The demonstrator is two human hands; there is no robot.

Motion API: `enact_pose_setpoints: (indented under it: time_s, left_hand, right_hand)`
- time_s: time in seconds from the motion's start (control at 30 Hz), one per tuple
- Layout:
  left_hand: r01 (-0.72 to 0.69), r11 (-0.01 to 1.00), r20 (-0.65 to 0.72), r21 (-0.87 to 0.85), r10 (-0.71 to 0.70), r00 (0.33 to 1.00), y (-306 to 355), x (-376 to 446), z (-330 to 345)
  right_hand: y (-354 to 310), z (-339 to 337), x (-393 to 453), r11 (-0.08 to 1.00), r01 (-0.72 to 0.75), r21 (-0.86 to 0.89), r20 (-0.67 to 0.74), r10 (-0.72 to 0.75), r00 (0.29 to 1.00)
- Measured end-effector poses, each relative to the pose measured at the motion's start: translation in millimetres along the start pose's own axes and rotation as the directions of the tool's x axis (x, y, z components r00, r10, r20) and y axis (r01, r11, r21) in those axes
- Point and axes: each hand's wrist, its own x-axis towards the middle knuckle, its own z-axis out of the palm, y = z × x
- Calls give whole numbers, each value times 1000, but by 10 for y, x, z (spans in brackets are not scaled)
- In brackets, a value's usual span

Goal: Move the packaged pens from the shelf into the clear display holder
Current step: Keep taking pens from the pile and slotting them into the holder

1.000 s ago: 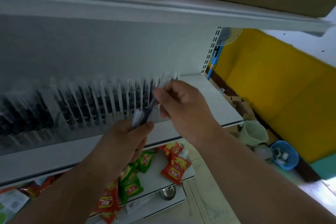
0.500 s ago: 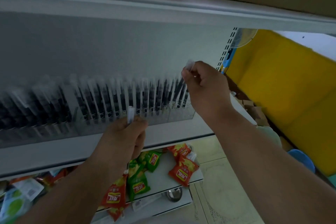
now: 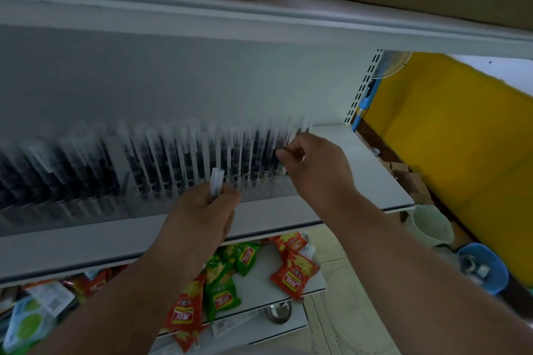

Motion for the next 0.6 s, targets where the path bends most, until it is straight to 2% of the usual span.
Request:
enact_pose_setpoints:
  time_s: [0.07,0.1,0.2,0.27,0.33,0.5,0.6]
  left_hand:
    - [-37,996,-14,78,38,999,-1,35,13]
    - [-60,991,-19,123,63,998,6,46,34]
    - [-160,945,-15,286,171,985,63,69,175]
    - [-214,892,15,397,227,974,96,75,267]
    - [-234,857,45,460,240,970,92,92,314]
    - [-335,782,114,525,326,939,93,130,356]
    - [-340,735,128,587,331,935,115,120,304]
  right_hand:
    - [-36,-73,-72,995,44,91,-86,-36,996]
    - [-83,-117,-112,982,71,174,-85,-57,995]
    - [-251,-211,-233,916,72,394,116,-127,985]
    - [-288,-231,-268,894,85,440,177,-179,968]
    - [-273,-259,-270,886,87,456,167,-182,969]
    - [-238,-230,-296,881,85,466,167,-182,969]
    - [-190,-272,-247,773,0,634,81,-66,994]
